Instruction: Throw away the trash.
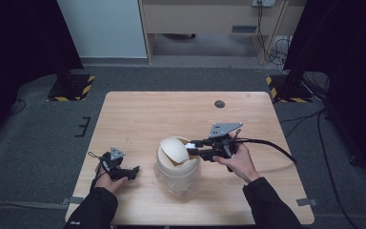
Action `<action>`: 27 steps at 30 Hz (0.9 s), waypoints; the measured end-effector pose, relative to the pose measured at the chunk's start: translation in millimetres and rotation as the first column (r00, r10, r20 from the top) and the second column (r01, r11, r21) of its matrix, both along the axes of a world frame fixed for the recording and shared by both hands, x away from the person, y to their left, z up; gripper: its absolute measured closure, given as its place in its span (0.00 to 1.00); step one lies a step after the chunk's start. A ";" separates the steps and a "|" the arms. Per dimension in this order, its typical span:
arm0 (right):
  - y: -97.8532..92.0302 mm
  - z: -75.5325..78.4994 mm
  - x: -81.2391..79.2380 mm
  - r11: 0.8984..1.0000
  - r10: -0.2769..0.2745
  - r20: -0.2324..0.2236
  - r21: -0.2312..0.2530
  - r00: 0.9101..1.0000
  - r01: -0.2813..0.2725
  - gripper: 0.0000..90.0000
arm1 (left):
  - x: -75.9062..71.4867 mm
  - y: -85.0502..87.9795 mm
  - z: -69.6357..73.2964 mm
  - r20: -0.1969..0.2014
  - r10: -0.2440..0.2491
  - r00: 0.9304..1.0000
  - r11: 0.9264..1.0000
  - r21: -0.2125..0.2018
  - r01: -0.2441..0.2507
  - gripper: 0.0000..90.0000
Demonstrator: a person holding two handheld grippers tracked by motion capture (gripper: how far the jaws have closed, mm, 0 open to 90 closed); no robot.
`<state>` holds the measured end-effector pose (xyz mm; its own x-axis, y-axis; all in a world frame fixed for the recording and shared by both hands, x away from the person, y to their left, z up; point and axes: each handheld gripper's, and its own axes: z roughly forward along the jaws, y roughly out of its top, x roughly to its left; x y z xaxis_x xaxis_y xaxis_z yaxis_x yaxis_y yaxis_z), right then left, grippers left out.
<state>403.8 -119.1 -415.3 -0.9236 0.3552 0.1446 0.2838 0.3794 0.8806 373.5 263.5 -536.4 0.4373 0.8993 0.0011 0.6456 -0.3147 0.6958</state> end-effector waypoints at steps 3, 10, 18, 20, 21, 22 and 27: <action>0.1 0.3 0.3 1.000 -0.001 0.000 0.003 1.000 0.001 0.65 | 0.0 0.0 0.0 0.000 0.000 1.000 1.000 0.000 0.000 0.00; -4.8 5.6 1.4 1.000 -0.019 0.030 0.010 0.999 0.019 0.59 | 0.0 0.0 0.0 0.000 0.000 1.000 1.000 0.000 0.000 0.00; -19.3 18.9 3.3 0.995 -0.091 0.080 0.045 0.993 0.088 0.49 | 0.0 0.0 0.0 0.000 0.000 1.000 1.000 0.000 0.000 0.00; -26.1 20.0 4.6 0.991 -0.120 0.081 0.068 0.989 0.114 0.47 | 0.0 0.0 0.0 0.000 0.000 1.000 1.000 0.000 0.000 0.00; -30.0 19.9 5.6 0.988 -0.137 0.082 0.076 0.987 0.131 0.46 | 0.0 0.0 0.0 0.000 0.000 1.000 1.000 0.000 0.000 0.00; -34.0 19.5 6.6 0.986 -0.156 0.081 0.078 0.984 0.150 0.44 | 0.0 0.0 0.0 0.000 0.000 1.000 1.000 0.000 0.000 0.00; -50.6 12.1 10.1 0.974 -0.221 0.067 0.068 0.973 0.217 0.41 | 0.0 0.0 0.0 0.000 0.000 1.000 1.000 0.000 0.000 0.00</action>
